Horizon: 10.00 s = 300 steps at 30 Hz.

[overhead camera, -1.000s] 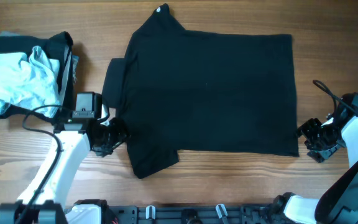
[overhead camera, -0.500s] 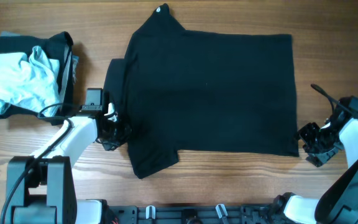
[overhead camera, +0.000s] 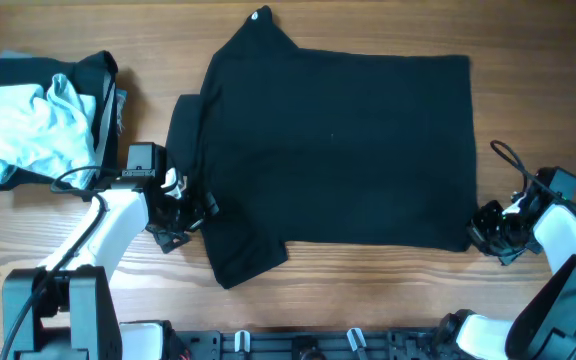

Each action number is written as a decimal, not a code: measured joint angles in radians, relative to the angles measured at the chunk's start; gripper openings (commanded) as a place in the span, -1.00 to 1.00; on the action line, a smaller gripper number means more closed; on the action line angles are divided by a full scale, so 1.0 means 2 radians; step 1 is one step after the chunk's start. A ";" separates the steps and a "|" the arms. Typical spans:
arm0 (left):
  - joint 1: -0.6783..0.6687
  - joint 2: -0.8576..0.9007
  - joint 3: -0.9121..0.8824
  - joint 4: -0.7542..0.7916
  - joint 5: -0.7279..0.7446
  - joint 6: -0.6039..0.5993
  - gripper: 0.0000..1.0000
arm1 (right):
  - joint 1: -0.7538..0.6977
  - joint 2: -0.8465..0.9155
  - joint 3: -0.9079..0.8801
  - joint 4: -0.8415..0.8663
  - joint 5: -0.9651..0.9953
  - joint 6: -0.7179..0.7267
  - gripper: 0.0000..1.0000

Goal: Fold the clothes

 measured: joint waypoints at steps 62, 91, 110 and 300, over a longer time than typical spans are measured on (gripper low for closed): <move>-0.001 0.053 0.167 0.094 -0.026 0.071 -0.74 | -0.009 0.037 0.131 0.091 -0.124 0.052 -0.89; 0.027 0.152 0.170 -0.031 -0.102 0.104 -0.92 | 0.022 0.067 0.133 -0.006 -0.035 -0.094 0.17; 0.060 0.112 0.177 0.010 -0.041 0.081 0.41 | 0.118 0.130 0.132 0.122 -0.078 -0.108 0.14; -0.057 0.104 0.183 -0.014 0.025 0.168 -0.61 | 0.372 0.190 0.100 0.567 -0.160 0.106 -0.71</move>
